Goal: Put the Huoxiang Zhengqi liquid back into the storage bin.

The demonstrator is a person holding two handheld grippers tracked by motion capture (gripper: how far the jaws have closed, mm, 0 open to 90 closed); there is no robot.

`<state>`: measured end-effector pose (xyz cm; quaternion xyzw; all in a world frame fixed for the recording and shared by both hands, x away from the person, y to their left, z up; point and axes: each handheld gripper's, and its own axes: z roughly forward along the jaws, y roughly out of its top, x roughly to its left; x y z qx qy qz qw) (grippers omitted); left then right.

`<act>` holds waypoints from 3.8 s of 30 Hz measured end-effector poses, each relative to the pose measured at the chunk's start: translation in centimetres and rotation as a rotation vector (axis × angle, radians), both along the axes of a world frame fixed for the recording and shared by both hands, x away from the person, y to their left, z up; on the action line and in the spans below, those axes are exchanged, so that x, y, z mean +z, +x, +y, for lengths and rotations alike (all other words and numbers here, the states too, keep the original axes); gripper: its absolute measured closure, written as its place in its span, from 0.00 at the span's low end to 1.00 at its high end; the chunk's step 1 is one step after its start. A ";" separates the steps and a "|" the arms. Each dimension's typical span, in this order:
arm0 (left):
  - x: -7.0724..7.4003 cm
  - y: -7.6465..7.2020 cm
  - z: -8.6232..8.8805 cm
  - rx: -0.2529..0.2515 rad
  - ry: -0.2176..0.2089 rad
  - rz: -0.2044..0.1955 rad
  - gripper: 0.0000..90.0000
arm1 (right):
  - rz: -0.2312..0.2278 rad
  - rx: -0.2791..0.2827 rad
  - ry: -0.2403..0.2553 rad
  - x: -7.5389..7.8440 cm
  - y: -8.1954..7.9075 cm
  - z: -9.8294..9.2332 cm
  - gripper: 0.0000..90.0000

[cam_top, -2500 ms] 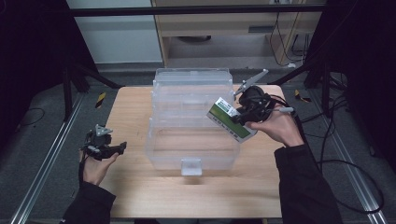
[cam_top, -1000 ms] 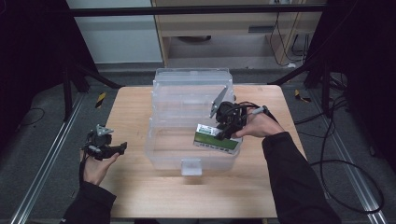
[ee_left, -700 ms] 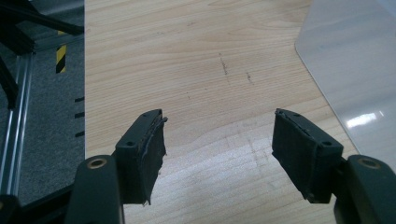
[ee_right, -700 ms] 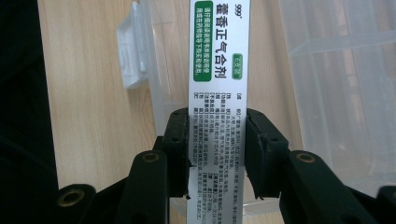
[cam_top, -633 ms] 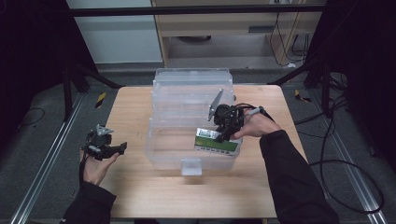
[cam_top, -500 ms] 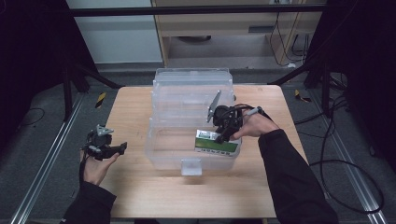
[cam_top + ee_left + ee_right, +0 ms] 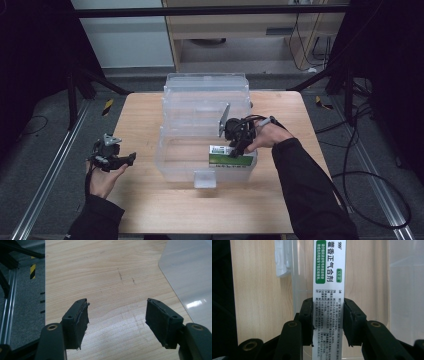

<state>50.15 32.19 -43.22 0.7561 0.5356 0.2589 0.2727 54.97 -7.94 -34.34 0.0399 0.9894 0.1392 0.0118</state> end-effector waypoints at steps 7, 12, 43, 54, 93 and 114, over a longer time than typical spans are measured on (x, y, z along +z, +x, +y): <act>0.0 0.0 0.0 0.001 0.001 0.000 0.37 | -0.002 0.027 -0.021 -0.9 0.0 0.4 0.71; 0.0 0.0 0.0 -0.001 0.001 0.000 0.37 | -0.003 0.026 -0.037 -1.3 0.0 0.6 0.71; -0.1 0.0 -0.2 -0.005 0.008 0.004 0.37 | -0.038 -0.015 -0.056 -3.6 -0.5 0.7 0.67; -0.1 0.0 -0.2 -0.005 0.006 0.003 0.37 | -0.081 -0.117 0.090 -0.4 -1.3 -0.6 0.64; 0.3 -0.2 -0.4 -0.017 0.000 -0.010 0.37 | -0.014 -0.099 0.131 -4.0 -4.9 2.5 0.65; 0.3 -0.1 -0.4 -0.022 -0.005 -0.010 0.37 | 0.027 -0.080 0.098 -5.7 -4.1 3.5 0.75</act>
